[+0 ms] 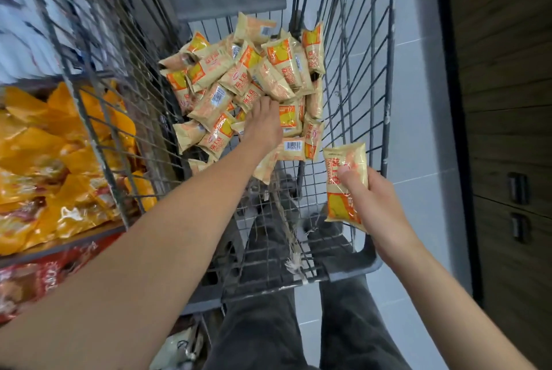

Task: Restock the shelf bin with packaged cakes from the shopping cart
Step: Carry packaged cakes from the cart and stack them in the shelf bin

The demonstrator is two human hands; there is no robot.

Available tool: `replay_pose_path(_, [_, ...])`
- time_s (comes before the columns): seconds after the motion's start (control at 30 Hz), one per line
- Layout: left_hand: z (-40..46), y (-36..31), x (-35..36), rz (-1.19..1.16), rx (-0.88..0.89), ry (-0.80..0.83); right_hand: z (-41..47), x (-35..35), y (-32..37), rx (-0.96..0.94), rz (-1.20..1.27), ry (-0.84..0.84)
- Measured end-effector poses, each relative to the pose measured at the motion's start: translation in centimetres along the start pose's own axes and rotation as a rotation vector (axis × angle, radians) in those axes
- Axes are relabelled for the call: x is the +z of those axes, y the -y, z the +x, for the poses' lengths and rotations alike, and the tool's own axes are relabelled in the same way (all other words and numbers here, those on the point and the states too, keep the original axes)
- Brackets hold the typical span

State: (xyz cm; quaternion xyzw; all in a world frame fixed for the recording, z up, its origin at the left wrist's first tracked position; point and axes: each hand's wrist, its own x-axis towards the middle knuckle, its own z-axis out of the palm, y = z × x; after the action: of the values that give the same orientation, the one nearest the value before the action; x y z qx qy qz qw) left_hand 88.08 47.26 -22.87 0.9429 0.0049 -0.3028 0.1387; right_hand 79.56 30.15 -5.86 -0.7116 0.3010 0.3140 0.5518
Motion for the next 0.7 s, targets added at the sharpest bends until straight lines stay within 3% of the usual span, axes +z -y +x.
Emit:
replay_pose_path(0.13, [1.3, 0.1, 1.6, 0.17, 0.024, 0.015, -0.3, -0.2, -0.5, 0.017, -0.008, -0.015])
replay_pose_path(0.33, [1.2, 0.9, 1.3, 0.159, -0.002, 0.032, -0.7, -0.5, -0.4, 0.008, -0.015, 0.002])
replay_pose_path(0.47, [-1.5, 1.1, -0.7, -0.066, -0.046, 0.11, -0.7, -0.7, -0.1, 0.004, 0.019, -0.02])
replay_pose_path(0.57, [-6.1, 0.4, -2.9, -0.348, -0.02, -0.008, -0.8, -0.6, -0.1, 0.005, 0.052, -0.017])
replay_pose_path(0.7, [-13.5, -1.3, -7.0, -0.517, 0.26, -0.095, -0.9, -0.1, 0.1, 0.065, 0.062, 0.033])
